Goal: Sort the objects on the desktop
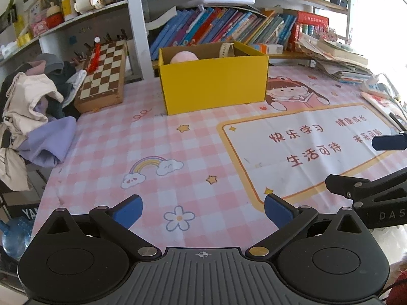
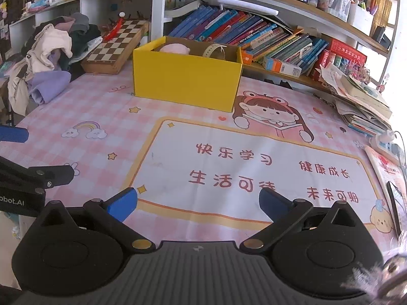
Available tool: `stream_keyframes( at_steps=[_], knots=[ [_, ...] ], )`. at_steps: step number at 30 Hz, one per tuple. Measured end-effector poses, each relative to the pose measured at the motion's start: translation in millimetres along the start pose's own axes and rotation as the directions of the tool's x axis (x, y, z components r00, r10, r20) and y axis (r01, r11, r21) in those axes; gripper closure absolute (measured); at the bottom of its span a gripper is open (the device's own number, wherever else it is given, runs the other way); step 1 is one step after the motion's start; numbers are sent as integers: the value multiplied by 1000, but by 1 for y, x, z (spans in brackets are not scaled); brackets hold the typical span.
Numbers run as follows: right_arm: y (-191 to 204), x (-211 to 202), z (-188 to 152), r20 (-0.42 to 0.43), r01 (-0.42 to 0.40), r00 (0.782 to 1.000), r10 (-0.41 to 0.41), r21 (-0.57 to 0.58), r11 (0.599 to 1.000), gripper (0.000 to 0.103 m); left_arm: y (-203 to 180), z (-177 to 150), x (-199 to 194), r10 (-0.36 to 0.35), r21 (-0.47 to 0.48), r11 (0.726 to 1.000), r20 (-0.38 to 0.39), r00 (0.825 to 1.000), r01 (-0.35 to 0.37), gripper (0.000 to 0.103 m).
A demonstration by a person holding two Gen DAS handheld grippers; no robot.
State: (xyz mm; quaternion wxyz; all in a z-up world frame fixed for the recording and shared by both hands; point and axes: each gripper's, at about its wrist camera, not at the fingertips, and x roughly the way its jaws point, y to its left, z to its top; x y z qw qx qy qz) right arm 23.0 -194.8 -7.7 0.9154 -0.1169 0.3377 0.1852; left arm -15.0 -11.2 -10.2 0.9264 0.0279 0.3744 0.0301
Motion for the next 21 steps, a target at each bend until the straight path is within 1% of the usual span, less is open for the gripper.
stream_keyframes(
  at_steps=[21],
  knots=[
    [-6,-2,-1,-1,-17,1000,17,2,1000,0,-7,0,-5,11,18,1000,7,1000,-11,0]
  ],
)
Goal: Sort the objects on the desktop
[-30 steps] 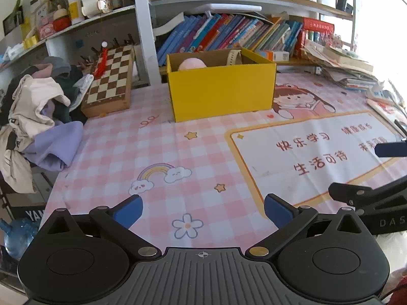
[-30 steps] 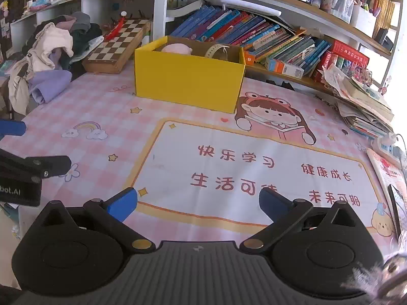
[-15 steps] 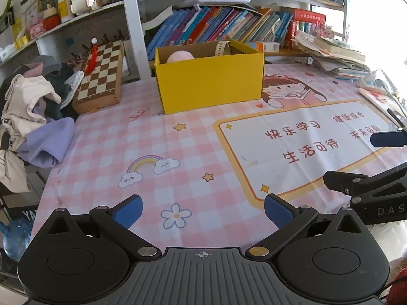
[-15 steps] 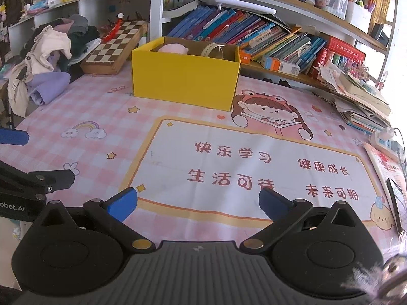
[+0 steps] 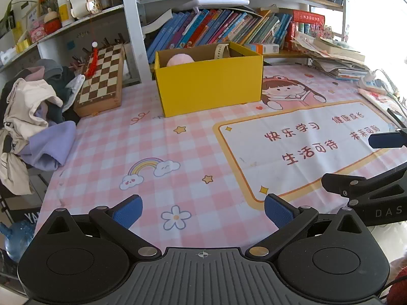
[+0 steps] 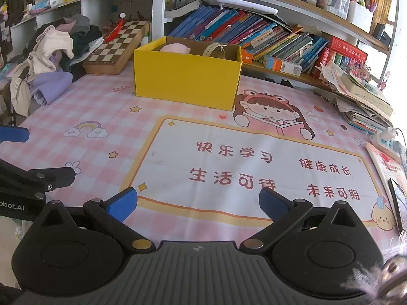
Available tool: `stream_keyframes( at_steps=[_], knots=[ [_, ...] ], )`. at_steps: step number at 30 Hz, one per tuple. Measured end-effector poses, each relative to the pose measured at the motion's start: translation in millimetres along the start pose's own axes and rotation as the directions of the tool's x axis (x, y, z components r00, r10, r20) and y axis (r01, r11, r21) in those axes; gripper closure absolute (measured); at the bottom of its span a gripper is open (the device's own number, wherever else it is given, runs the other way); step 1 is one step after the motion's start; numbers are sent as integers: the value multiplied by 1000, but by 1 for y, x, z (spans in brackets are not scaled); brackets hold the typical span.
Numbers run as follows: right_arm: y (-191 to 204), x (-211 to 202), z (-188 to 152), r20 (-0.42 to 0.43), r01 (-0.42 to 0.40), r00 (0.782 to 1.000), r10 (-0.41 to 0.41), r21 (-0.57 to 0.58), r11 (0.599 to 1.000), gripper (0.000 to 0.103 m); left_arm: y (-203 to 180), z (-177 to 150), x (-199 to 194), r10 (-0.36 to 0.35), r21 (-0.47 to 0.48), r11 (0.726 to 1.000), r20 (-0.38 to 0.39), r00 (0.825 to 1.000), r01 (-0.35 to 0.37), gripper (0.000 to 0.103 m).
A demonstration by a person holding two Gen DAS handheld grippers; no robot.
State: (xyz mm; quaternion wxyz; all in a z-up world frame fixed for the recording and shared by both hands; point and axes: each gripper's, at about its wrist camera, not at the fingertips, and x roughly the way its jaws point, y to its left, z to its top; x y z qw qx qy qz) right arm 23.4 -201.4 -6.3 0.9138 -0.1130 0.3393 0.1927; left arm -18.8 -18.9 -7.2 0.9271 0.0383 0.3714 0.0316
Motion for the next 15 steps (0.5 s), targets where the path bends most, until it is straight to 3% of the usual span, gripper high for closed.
stream_keyframes(
  at_steps=[15],
  knots=[
    [12,1,-2,-9,-3,1000,3,-14,1000,0,5,-4,-4,-4,-9,1000,5,1000,4,0]
  ],
)
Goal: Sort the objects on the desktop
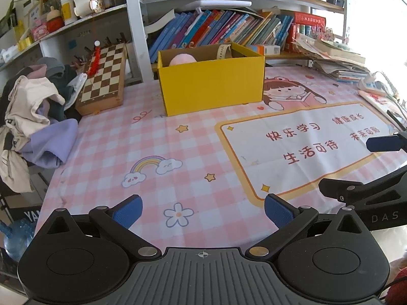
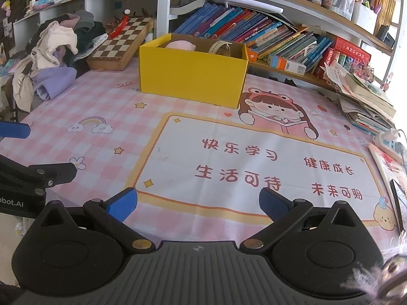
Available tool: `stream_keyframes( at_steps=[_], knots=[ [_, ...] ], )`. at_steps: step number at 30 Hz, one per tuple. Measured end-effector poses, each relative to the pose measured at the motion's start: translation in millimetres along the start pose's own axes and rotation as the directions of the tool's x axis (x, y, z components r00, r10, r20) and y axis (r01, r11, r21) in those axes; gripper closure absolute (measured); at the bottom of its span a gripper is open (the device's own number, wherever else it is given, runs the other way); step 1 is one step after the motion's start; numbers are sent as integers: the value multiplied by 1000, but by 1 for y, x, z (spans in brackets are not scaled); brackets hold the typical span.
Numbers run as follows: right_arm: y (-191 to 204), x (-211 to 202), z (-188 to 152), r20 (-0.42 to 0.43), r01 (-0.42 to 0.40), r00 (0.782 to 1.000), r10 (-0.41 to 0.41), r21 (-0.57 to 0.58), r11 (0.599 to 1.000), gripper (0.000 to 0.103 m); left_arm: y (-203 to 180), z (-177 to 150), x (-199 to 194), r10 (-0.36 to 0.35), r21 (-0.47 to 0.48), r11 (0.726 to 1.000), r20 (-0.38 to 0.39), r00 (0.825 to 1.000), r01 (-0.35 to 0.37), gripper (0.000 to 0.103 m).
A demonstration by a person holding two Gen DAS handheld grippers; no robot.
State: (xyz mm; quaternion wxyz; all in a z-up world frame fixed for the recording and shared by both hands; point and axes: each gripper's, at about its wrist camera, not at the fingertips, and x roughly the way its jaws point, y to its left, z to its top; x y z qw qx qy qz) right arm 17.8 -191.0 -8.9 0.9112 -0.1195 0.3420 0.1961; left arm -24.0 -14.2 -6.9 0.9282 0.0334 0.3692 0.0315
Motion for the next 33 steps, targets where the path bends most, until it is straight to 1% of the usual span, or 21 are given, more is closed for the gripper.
stream_keyframes(
  at_steps=[15,25,33],
  knots=[
    [7,-1,1,1,8,1000,-8,-11,1000,0,2,0,0,-8,2,1000,11,1000,8,0],
    [3,1,2,2,13,1000,-13,-14,1000,0,3,2,2,-12,6,1000,19,1000,12,0],
    [0,3,4,-8,22,1000,-22,-16,1000,0,3,4,3,-17,14,1000,48,999,16,0]
  ],
)
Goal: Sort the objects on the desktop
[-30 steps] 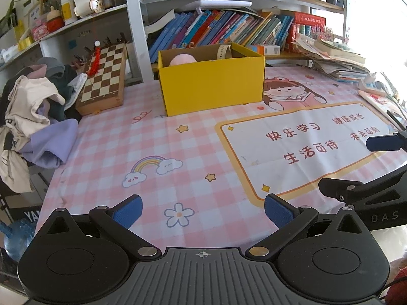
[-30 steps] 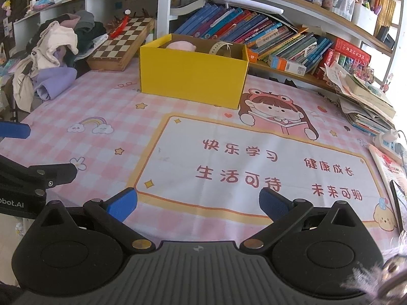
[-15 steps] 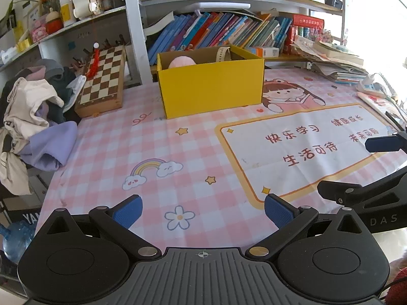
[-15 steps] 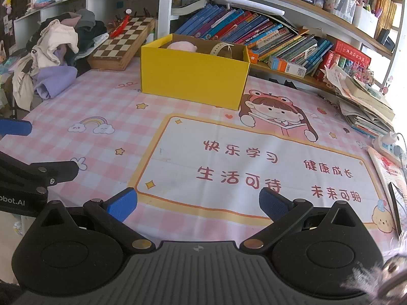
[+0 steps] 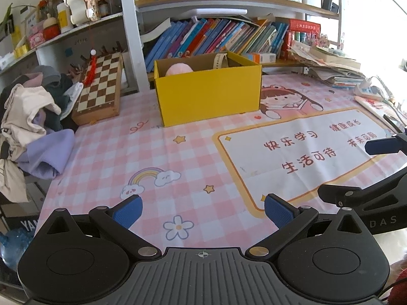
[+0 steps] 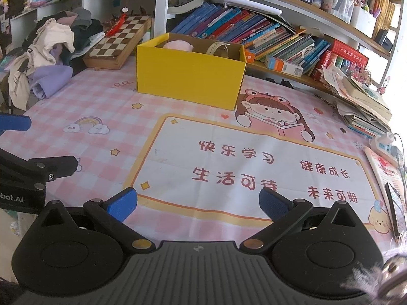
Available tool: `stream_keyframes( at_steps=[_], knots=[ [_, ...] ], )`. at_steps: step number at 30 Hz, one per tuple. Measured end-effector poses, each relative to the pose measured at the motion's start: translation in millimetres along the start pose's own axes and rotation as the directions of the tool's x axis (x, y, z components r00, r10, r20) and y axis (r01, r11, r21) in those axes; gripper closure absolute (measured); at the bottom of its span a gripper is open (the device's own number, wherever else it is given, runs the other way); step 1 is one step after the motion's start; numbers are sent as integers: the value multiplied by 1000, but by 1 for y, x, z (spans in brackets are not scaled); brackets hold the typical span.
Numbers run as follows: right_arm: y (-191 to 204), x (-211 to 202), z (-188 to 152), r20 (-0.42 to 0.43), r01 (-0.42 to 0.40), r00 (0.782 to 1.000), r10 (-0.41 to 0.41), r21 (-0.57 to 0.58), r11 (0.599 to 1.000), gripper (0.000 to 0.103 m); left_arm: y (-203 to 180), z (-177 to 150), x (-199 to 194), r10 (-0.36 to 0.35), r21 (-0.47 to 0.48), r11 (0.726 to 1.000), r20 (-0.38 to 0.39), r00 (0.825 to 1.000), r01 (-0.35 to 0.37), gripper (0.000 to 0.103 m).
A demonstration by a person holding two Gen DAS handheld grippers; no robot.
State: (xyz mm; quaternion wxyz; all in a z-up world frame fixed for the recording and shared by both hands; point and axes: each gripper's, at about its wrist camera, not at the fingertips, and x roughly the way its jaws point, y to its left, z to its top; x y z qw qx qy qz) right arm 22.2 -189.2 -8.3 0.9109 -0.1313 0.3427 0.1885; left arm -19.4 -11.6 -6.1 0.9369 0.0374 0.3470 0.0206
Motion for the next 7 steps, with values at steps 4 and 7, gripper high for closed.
stream_keyframes(
  at_steps=[4,7],
  knots=[
    [0,3,1,-11,-1,1000,1,-5,1000,0,2,0,3,-7,-14,1000,-3,1000,7,0],
    [0,6,1,-23,-4,1000,4,-13,1000,0,2,1,5,-18,-27,999,-11,1000,17,0]
  ],
)
